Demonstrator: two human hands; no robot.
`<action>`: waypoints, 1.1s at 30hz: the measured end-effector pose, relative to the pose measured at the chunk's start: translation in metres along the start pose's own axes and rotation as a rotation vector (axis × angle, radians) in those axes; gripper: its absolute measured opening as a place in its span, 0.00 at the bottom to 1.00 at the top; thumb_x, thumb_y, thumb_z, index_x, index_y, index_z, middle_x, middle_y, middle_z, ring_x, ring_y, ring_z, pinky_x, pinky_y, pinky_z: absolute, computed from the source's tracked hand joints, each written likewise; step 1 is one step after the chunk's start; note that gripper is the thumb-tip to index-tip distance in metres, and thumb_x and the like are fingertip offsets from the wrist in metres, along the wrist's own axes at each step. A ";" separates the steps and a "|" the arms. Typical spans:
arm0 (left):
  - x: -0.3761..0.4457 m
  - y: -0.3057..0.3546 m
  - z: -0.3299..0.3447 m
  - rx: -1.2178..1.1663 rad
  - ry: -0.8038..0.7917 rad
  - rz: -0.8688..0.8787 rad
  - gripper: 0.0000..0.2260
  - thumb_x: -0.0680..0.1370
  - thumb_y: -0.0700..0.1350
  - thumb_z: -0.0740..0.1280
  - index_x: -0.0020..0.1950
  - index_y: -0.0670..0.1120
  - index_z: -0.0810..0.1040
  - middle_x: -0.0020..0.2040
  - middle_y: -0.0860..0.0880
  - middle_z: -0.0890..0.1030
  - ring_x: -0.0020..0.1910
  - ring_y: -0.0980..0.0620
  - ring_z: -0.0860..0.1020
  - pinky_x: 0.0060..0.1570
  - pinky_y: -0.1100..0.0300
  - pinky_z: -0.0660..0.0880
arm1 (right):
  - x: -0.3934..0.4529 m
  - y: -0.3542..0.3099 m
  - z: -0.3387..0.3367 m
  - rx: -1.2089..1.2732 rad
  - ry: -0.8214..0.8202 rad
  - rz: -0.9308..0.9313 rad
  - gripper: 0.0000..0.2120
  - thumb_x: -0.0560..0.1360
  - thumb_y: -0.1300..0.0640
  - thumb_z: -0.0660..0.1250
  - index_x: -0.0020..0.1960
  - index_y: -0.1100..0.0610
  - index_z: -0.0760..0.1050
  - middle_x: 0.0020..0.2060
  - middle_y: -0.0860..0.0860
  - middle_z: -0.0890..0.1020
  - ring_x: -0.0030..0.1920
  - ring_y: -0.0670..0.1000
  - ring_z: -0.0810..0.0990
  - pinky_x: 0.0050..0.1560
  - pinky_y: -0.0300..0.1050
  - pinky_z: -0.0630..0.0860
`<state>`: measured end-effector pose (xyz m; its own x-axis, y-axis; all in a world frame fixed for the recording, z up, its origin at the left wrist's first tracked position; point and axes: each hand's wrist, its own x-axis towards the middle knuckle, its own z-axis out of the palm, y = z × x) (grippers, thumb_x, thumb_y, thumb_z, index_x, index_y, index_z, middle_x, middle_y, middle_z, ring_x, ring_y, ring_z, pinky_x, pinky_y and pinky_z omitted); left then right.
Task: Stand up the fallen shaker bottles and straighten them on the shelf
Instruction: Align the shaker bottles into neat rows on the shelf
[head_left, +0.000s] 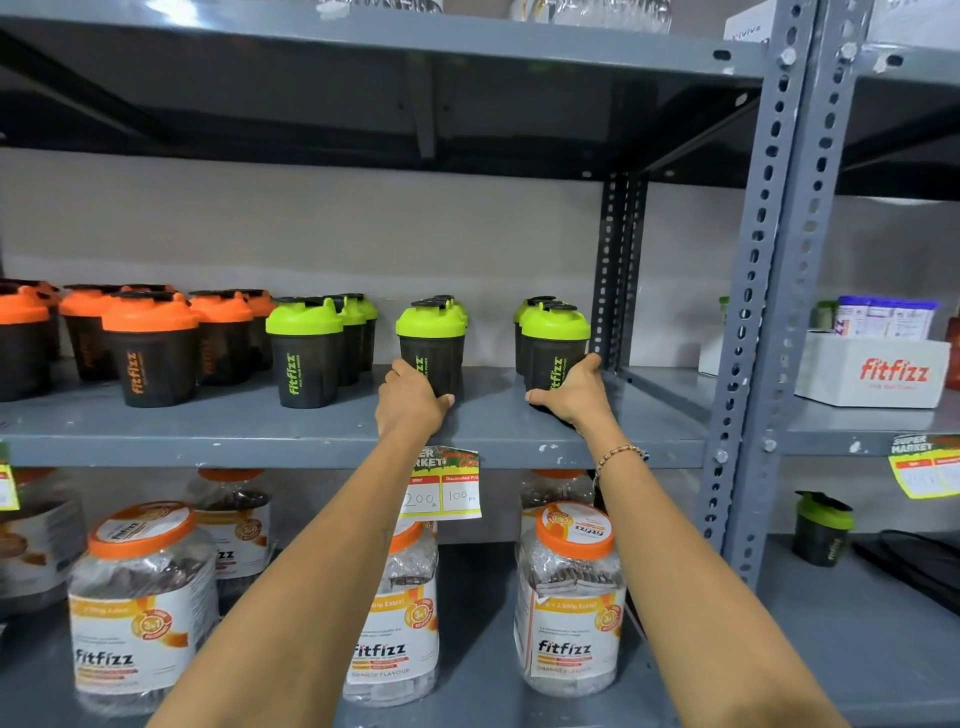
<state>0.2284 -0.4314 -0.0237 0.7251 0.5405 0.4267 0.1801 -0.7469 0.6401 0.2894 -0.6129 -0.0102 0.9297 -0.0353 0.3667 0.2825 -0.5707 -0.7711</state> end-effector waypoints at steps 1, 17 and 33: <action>0.000 0.001 -0.001 -0.010 -0.005 0.001 0.31 0.73 0.51 0.72 0.67 0.37 0.62 0.66 0.38 0.71 0.65 0.38 0.71 0.60 0.48 0.70 | -0.002 -0.001 -0.001 0.016 -0.007 0.009 0.43 0.65 0.55 0.78 0.68 0.65 0.55 0.67 0.62 0.68 0.67 0.62 0.69 0.65 0.55 0.71; 0.023 -0.085 -0.082 -0.082 0.241 -0.132 0.45 0.69 0.51 0.76 0.72 0.33 0.54 0.70 0.35 0.60 0.69 0.36 0.61 0.67 0.45 0.63 | -0.067 -0.095 0.103 -0.055 -0.101 -0.137 0.55 0.66 0.46 0.77 0.75 0.67 0.45 0.71 0.65 0.59 0.71 0.66 0.63 0.70 0.54 0.63; 0.044 -0.109 -0.084 -0.127 0.031 -0.076 0.32 0.73 0.48 0.73 0.67 0.35 0.61 0.67 0.35 0.68 0.66 0.35 0.69 0.64 0.47 0.67 | -0.051 -0.097 0.116 -0.128 -0.020 0.002 0.41 0.68 0.49 0.76 0.69 0.66 0.59 0.69 0.63 0.69 0.69 0.64 0.69 0.67 0.55 0.68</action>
<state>0.1851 -0.2939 -0.0208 0.6914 0.6068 0.3922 0.1471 -0.6497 0.7459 0.2422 -0.4606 -0.0142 0.9352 -0.0212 0.3536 0.2490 -0.6707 -0.6987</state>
